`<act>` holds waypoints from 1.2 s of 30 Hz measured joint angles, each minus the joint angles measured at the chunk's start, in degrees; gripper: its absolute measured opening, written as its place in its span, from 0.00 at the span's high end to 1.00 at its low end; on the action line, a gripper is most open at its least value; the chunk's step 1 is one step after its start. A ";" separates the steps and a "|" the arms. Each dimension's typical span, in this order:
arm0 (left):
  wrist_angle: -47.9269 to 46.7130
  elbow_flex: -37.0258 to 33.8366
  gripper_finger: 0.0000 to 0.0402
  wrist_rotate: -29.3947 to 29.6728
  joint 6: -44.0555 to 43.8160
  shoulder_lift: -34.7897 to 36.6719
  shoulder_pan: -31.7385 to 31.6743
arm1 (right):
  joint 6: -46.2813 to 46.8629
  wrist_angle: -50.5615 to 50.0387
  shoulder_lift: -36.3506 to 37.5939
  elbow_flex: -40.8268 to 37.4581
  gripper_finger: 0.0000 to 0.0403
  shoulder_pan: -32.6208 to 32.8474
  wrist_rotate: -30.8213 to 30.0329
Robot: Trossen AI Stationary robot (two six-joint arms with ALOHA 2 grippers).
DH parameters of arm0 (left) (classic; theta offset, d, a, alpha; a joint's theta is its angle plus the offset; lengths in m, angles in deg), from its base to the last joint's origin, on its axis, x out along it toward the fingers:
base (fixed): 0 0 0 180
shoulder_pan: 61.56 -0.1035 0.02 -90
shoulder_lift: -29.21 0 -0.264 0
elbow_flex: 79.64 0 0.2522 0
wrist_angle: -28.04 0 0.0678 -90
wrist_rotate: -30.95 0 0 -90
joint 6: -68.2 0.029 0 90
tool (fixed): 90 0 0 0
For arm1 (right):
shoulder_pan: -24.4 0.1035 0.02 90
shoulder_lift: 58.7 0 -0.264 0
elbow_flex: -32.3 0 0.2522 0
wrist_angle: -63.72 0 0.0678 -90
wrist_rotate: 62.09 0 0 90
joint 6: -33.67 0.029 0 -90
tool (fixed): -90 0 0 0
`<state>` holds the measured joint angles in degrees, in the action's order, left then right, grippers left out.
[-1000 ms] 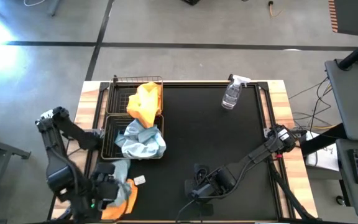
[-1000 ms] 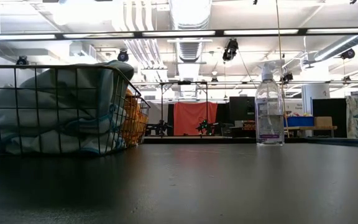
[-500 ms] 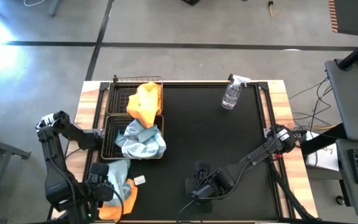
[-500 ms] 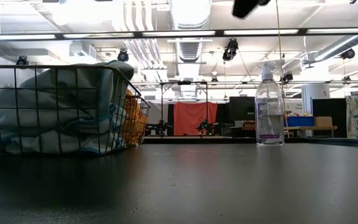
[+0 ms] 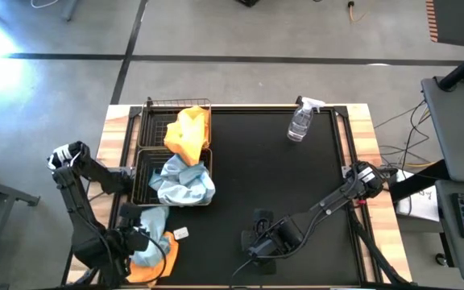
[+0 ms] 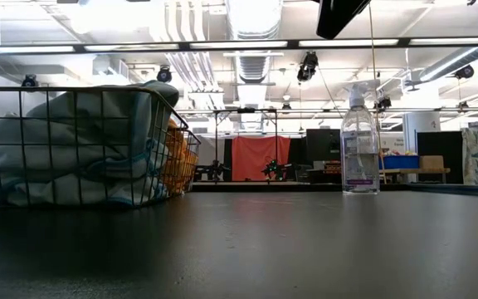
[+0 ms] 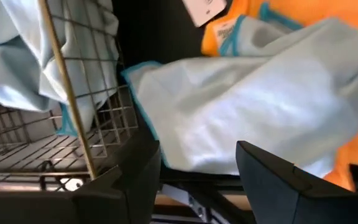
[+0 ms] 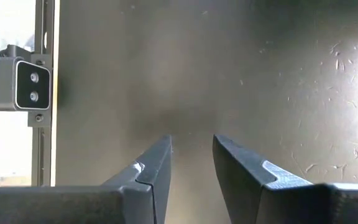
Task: Sort microfiber towel by color & place in baskets
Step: Put the blue microfiber towel into the bottom wire basket
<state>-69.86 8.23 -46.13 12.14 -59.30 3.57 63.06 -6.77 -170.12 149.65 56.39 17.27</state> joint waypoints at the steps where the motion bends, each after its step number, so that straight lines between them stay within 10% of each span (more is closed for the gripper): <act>1: -0.43 -0.19 0.52 -0.02 -0.04 0.00 0.00 | 0.00 0.00 0.00 0.00 0.72 0.00 0.00; 36: 2.70 0.13 0.52 19.53 22.80 -6.96 -3.10 | 0.15 0.20 0.00 0.00 0.72 -0.02 -1.49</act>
<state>-67.15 8.36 -26.60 34.94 -66.26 0.46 63.21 -6.57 -170.12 149.65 56.37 15.79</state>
